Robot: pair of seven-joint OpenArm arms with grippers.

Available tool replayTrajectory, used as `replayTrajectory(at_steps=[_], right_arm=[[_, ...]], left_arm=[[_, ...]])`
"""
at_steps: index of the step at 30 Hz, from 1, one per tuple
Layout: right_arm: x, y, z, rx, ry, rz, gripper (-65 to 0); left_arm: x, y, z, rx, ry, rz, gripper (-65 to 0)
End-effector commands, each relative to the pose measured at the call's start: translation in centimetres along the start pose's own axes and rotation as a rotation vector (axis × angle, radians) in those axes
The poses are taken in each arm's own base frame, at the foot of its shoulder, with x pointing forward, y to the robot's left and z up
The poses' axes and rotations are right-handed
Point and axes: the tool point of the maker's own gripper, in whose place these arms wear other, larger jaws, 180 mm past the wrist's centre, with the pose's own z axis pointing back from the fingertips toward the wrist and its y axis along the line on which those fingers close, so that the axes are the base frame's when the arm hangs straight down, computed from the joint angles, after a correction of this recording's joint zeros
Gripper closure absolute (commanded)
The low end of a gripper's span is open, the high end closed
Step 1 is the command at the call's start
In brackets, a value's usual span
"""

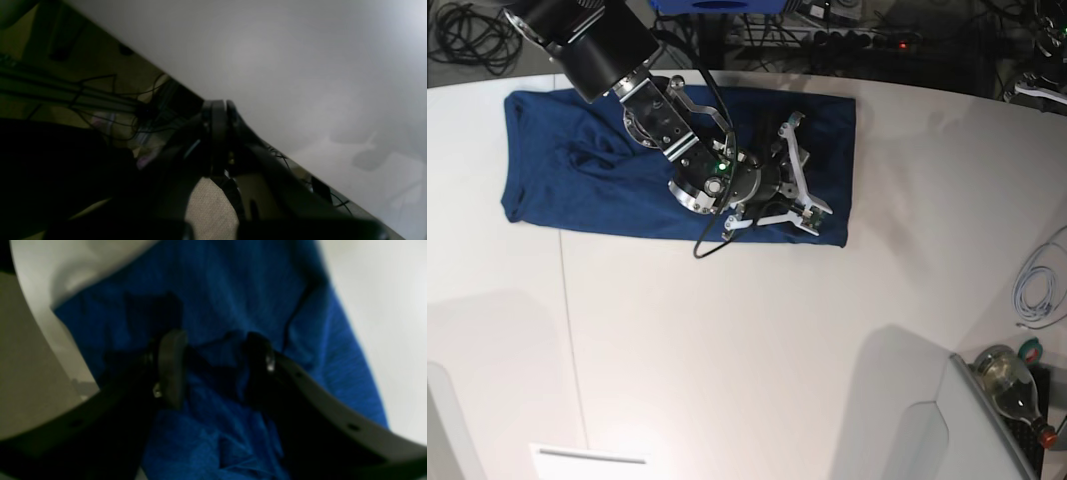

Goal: Layout the t-shirt on the table in an organized manner, then fold the t-shirt properly
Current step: 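Press and smooth the folded shirt with the right gripper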

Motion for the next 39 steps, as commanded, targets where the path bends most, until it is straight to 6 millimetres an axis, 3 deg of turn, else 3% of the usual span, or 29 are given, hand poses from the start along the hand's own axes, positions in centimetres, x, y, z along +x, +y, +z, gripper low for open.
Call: replayTrajectory(at_steps=[1, 3, 4, 11, 16, 25, 30, 33, 36, 39], right_arm=[[2.3, -0.3, 0.5, -0.006, -0.064, 0.006, -17.7], [2.2, -0.2, 0.6, -0.006, -0.061, 0.006, -3.9], [2.3, -0.2, 0.7, -0.007, -0.067, 0.007, 0.0], [-0.1, 0.3, 4.3, -0.052, -0.050, 0.009, -0.8], [-4.4, -0.7, 6.3, -0.098, -0.005, -0.073, -0.8], [-8.7, 0.3, 7.8, -0.112, 0.040, -0.168, -0.8], [-9.2, 1.1, 7.6, -0.097, 0.048, -0.188, -1.5], [-8.8, 1.7, 7.5, -0.085, 0.054, -0.202, -5.7], [-8.6, 1.9, 8.0, -0.090, 0.068, -0.201, -18.3], [-6.5, 1.7, 9.9, -0.121, 0.004, -0.182, -26.6]], left_arm=[[1.3, 0.8, 0.3, 0.015, -0.037, -0.014, 0.0], [1.4, 0.6, 0.2, 0.012, -0.040, -0.013, 0.0], [1.4, 0.5, 0.2, 0.010, -0.041, -0.013, 0.0], [1.4, 0.4, 0.1, 0.008, -0.040, -0.011, 0.0], [1.0, 0.3, -0.5, 0.005, -0.028, 0.008, 0.0], [1.1, -0.1, -1.0, -0.003, -0.027, 0.025, 0.0], [0.8, -2.0, -1.5, -0.048, -0.012, -0.008, 0.0], [0.6, -2.8, -1.6, -0.067, -0.004, -0.019, 0.0], [0.6, -2.8, -1.6, -0.067, -0.004, -0.019, 0.0], [0.6, -2.8, -1.6, -0.066, -0.005, -0.019, 0.0]])
